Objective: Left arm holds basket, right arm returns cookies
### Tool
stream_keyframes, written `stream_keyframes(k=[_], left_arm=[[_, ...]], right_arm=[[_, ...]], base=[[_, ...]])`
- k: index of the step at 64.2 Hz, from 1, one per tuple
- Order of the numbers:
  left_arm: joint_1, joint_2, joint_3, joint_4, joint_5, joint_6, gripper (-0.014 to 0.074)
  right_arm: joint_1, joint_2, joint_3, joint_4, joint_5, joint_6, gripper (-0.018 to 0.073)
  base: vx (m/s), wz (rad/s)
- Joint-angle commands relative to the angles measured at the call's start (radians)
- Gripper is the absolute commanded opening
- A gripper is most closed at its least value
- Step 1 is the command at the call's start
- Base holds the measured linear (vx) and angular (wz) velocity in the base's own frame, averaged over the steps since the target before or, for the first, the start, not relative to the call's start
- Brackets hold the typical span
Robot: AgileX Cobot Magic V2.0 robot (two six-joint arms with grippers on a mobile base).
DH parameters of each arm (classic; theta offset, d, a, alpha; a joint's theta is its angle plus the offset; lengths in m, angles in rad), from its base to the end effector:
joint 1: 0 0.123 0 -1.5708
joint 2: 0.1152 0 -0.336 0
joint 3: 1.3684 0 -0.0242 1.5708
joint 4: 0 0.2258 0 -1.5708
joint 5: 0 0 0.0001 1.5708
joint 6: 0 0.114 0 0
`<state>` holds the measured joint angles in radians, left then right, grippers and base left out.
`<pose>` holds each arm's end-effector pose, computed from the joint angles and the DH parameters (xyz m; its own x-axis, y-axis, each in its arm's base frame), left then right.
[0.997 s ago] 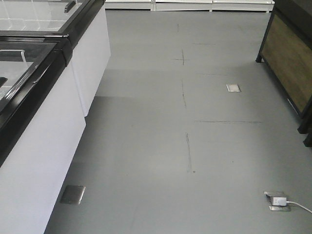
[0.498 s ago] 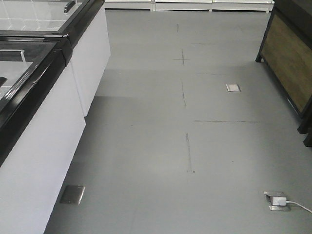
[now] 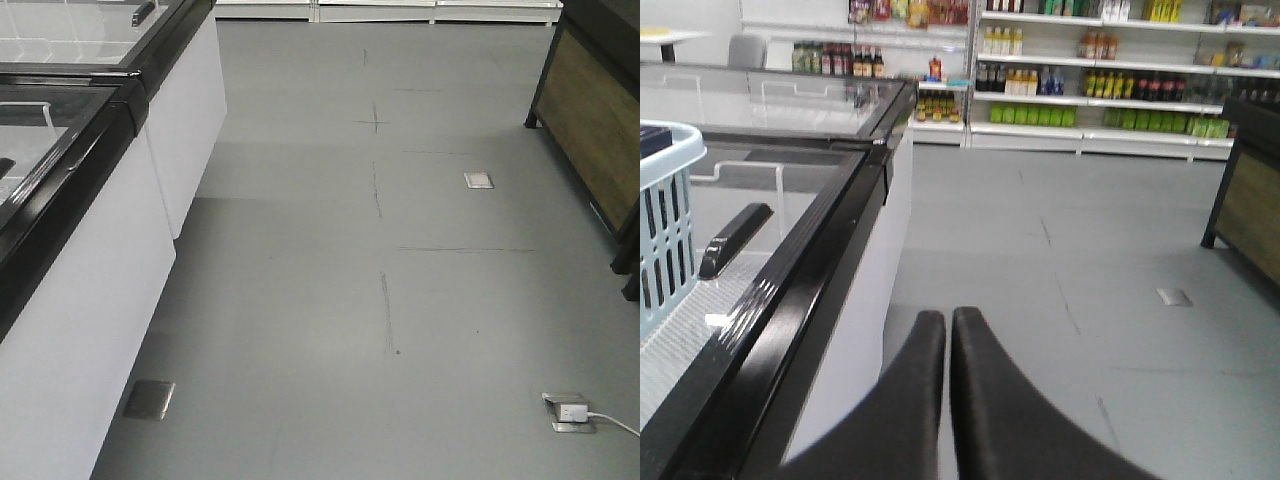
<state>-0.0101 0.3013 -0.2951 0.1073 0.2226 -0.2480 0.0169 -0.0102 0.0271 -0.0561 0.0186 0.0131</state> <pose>0.0287 0.0024 0.2853 -0.1366 -0.1414 -0.9805 -0.0332 0.9899 -0.1382 0.0032 -0.0001 0.2040 0.0523 -0.0421 -0.9977 -0.0136 0.9990 -0.0429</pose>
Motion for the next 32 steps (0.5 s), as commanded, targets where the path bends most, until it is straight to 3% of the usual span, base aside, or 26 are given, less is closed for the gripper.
stream_keyframes(k=[1,32], left_arm=[[-0.008,0.057,-0.045,0.002,-0.047,-0.012,-0.0006],[-0.008,0.083,-0.05,0.002,-0.048,-0.01,0.0022]], right_arm=[[-0.005,-0.012,0.003,-0.002,-0.072,-0.004,-0.0008],[-0.005,-0.012,0.003,-0.002,-0.072,-0.004,-0.0008]], base=[[0.0,0.0],[0.0,0.0]])
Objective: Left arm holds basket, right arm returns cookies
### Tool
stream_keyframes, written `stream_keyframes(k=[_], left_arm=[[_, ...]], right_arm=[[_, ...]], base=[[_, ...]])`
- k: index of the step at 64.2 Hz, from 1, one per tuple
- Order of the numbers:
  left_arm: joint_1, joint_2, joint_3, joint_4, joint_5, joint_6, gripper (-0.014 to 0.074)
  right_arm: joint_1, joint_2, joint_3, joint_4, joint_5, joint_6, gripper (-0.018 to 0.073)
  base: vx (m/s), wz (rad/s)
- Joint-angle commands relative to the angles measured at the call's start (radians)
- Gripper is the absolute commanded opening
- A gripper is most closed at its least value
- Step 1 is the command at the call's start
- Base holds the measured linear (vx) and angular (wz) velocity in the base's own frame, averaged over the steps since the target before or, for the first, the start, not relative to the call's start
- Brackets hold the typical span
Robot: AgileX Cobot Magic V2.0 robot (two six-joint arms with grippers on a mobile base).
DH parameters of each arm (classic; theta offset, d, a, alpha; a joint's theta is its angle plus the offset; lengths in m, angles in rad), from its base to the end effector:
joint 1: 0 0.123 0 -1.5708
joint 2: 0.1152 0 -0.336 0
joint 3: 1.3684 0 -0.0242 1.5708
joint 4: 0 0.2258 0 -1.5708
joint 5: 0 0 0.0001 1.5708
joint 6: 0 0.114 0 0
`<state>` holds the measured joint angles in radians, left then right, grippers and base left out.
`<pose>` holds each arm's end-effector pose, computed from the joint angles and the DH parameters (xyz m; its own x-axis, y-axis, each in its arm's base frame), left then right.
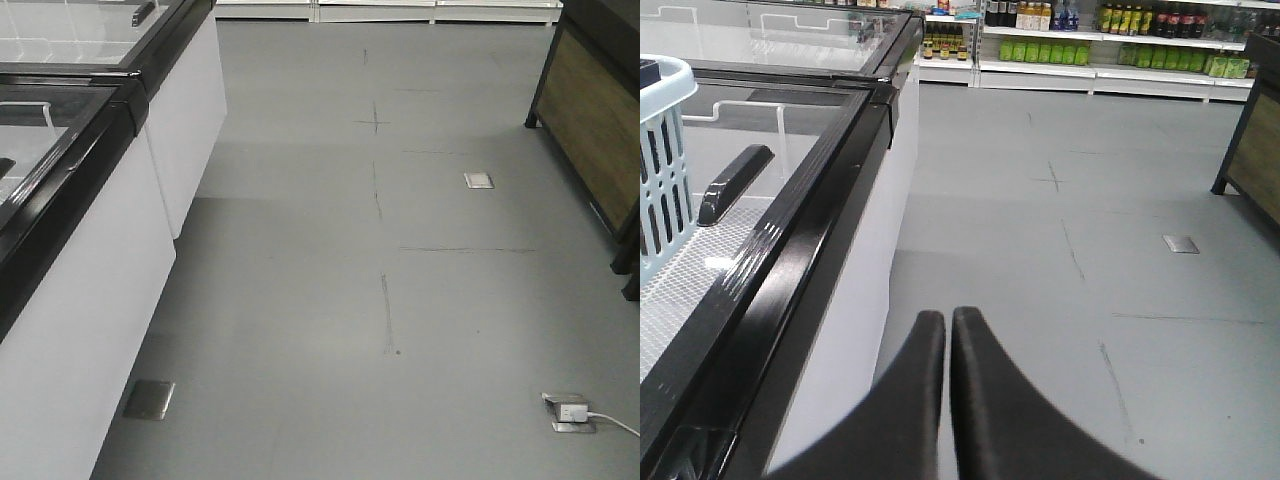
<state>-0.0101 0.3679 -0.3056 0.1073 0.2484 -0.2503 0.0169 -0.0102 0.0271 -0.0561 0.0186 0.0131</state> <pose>0.0387 0.0026 0.2837 -0.2157 -0.1435 -0.9659 -0.0475 0.9895 -0.1364 0.0032 -0.0001 0.2040 0.0523 -0.0421 -0.9977 -0.0136 0.9990 -0.0429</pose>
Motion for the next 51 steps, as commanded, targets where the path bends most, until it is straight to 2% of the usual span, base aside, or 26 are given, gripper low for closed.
stream_keyframes(k=[1,11,28,36,43,48,51], left_arm=[[-0.008,0.017,-0.039,0.002,-0.076,-0.008,0.0031],[-0.008,0.017,-0.039,0.002,-0.075,-0.008,0.012],[-0.008,0.017,-0.039,0.001,-0.055,-0.009,0.0402],[-0.008,0.017,-0.039,-0.003,-0.063,-0.011,0.0467],[-0.008,0.017,-0.039,-0.107,-0.045,-0.018,0.047],[-0.008,0.017,-0.039,-0.19,-0.044,-0.061,0.0462],[-0.008,0.019,-0.045,-0.223,-0.037,-0.119,0.0453]], right_arm=[[-0.005,-0.012,0.003,-0.002,-0.072,-0.004,-0.0008],[-0.005,-0.012,0.003,-0.002,-0.072,-0.004,-0.0008],[-0.005,-0.012,0.003,-0.002,-0.075,-0.004,-0.0008],[-0.005,-0.012,0.003,-0.002,-0.075,-0.004,-0.0008],[-0.005,-0.012,0.003,-0.002,-0.075,-0.004,-0.0008],[-0.005,-0.012,0.003,-0.002,-0.075,-0.004,-0.0008],[-0.005,-0.012,0.003,-0.002,-0.075,-0.004,-0.0008]], base=[[0.0,0.0],[0.0,0.0],[0.0,0.0],[0.0,0.0],[0.0,0.0],[0.0,0.0],[0.0,0.0]])
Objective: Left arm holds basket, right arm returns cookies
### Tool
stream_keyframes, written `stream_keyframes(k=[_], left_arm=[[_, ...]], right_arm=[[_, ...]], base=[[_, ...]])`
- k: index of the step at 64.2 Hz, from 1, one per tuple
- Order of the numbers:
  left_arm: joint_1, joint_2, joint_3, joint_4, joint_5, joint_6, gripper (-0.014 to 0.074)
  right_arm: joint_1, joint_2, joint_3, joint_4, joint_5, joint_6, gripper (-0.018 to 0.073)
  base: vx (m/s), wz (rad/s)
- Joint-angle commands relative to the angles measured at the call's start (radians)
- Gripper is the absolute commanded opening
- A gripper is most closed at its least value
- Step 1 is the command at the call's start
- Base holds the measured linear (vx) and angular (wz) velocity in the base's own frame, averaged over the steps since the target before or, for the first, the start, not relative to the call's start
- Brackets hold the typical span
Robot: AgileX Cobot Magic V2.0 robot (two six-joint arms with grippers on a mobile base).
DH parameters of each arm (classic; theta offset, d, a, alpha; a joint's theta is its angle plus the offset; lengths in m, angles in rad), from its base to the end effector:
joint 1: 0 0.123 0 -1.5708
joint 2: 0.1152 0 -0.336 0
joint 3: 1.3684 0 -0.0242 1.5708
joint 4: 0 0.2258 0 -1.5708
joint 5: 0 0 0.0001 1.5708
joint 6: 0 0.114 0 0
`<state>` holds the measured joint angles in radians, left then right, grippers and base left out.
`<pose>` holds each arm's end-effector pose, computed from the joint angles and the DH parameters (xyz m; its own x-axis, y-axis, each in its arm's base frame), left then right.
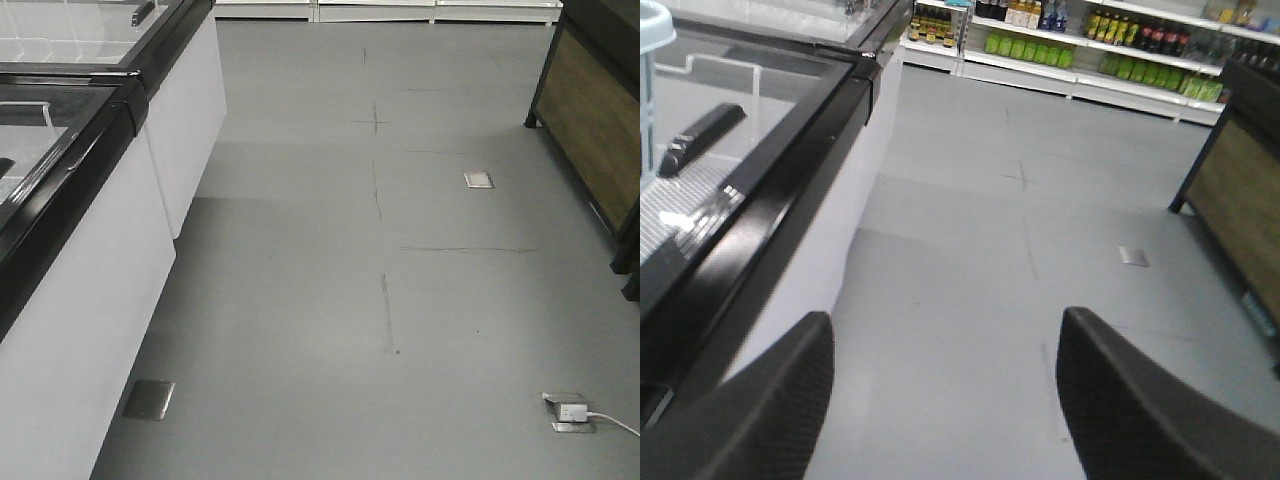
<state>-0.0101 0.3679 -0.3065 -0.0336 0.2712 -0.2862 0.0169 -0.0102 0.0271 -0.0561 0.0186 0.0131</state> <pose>0.0381 -0.0014 0.2813 -0.2365 -0.3108 -0.9206 -0.0582 0.9503 -0.3059 0.0032 -0.0001 0.2040 0.0523 -0.0421 -0.9977 -0.0136 0.9990 -0.0429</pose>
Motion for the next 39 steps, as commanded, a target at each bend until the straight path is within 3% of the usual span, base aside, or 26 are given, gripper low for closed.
stream_keyframes(k=[1,8,16,30,39], left_arm=[[-0.008,0.022,-0.047,-0.09,-0.056,-0.103,0.0448],[-0.008,0.099,-0.07,-0.093,-0.025,-0.289,0.0419],[-0.008,0.232,-0.12,-0.117,0.018,-0.435,0.0398],[-0.008,0.391,-0.29,-0.229,0.03,-0.453,0.0398],[-0.005,0.472,-0.435,-0.244,0.084,-0.453,0.0398]], right_arm=[[-0.005,-0.012,0.003,-0.002,-0.075,-0.004,-0.0008],[-0.005,-0.012,0.003,-0.002,-0.075,-0.004,-0.0008],[-0.005,-0.012,0.003,-0.002,-0.075,-0.004,-0.0008],[-0.005,-0.012,0.003,-0.002,-0.075,-0.004,-0.0008],[-0.005,-0.012,0.003,-0.002,-0.073,-0.004,-0.0008]], base=[[0.0,0.0],[0.0,0.0],[0.0,0.0],[0.0,0.0],[0.0,0.0]])
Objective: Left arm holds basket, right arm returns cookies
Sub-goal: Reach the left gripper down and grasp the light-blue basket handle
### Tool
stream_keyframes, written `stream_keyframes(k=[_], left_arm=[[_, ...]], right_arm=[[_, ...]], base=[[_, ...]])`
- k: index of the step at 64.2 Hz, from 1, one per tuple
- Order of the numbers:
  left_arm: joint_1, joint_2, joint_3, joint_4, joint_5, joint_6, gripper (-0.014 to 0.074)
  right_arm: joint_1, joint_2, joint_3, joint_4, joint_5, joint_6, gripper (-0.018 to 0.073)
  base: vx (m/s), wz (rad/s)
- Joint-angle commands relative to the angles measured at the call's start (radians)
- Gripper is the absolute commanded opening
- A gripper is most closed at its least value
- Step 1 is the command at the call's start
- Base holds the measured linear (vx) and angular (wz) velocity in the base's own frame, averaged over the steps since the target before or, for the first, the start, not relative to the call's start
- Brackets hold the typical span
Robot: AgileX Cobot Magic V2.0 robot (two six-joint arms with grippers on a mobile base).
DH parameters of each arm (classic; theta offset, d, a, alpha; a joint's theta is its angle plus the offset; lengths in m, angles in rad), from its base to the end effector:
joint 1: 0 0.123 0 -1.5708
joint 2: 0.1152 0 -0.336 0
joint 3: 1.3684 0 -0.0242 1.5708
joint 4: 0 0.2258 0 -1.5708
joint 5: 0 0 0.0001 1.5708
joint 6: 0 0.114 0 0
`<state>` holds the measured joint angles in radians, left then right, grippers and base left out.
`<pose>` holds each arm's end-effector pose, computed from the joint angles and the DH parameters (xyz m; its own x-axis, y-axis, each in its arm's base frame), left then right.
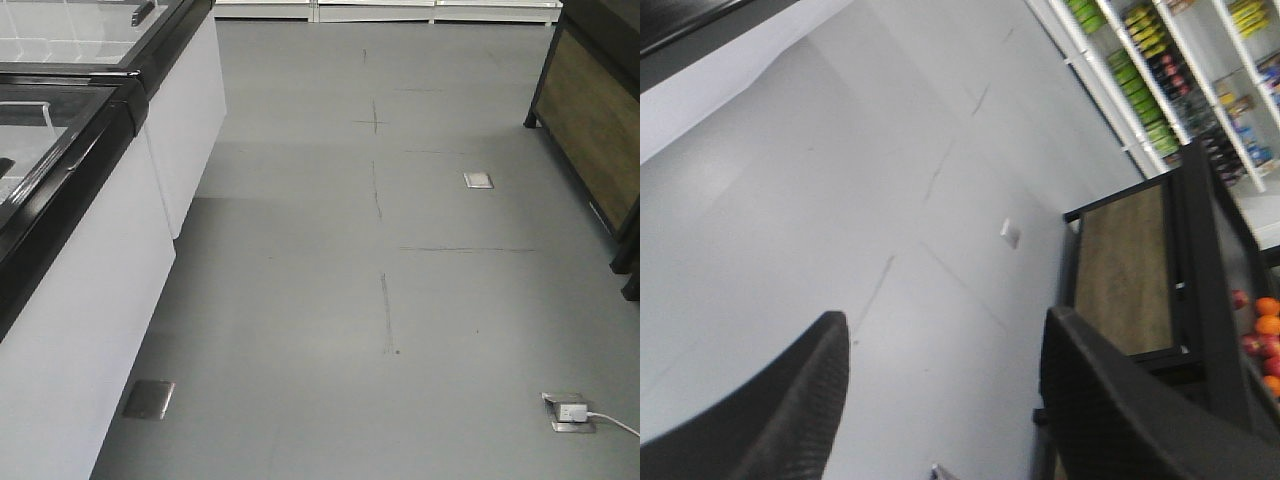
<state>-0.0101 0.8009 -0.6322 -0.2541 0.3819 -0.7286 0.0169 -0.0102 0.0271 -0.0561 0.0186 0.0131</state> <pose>0.1244 -0.0120 0.3456 -0.3263 -0.8152 -0.4784 -0.3055 0.5699 -0.7628 0.0032 -0.0001 0.2040 0.0523 -0.0421 -0.9977 -0.0136 0.9990 -0.0429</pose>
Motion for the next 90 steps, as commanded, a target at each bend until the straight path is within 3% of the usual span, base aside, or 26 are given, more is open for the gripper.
stream_keyframes(k=[1,12,22,26,38,57,63,69,75,90], left_arm=[[-0.003,0.048,-0.124,-0.026,-0.013,-0.01,0.0398],[0.083,0.145,-0.305,-0.031,0.179,0.02,0.0398],[0.213,0.224,-0.461,-0.068,0.371,0.185,0.0398],[0.286,0.259,-0.522,-0.13,0.44,0.296,0.0398],[0.526,0.363,-0.645,-0.424,0.599,0.627,0.0398],[0.884,0.434,-0.668,-0.759,0.564,0.762,0.0398],[0.967,0.482,-0.668,-0.939,0.574,0.846,0.04],[1.02,0.548,-0.668,-1.128,0.603,0.95,0.0415],[1.042,0.595,-0.668,-1.259,0.61,1.031,0.0445],[1.039,0.709,-0.668,-1.389,0.567,1.101,0.0487]], right_arm=[[-0.005,-0.012,0.003,-0.002,-0.072,-0.004,-0.0008],[-0.005,-0.012,0.003,-0.002,-0.071,-0.004,-0.0008],[-0.005,-0.012,0.003,-0.002,-0.071,-0.004,-0.0008],[-0.005,-0.012,0.003,-0.002,-0.072,-0.004,-0.0008],[-0.005,-0.012,0.003,-0.002,-0.072,-0.004,-0.0008],[-0.005,-0.012,0.003,-0.002,-0.072,-0.004,-0.0008],[-0.005,-0.012,0.003,-0.001,-0.072,-0.004,-0.0008],[-0.005,-0.012,0.003,-0.001,-0.075,-0.004,-0.0008],[-0.005,-0.012,0.003,-0.001,-0.075,-0.004,-0.0008],[-0.005,-0.012,0.003,-0.001,-0.075,-0.004,-0.0008]], base=[[0.0,0.0],[0.0,0.0],[0.0,0.0],[0.0,0.0],[0.0,0.0],[0.0,0.0],[0.0,0.0],[0.0,0.0],[0.0,0.0],[0.0,0.0]])
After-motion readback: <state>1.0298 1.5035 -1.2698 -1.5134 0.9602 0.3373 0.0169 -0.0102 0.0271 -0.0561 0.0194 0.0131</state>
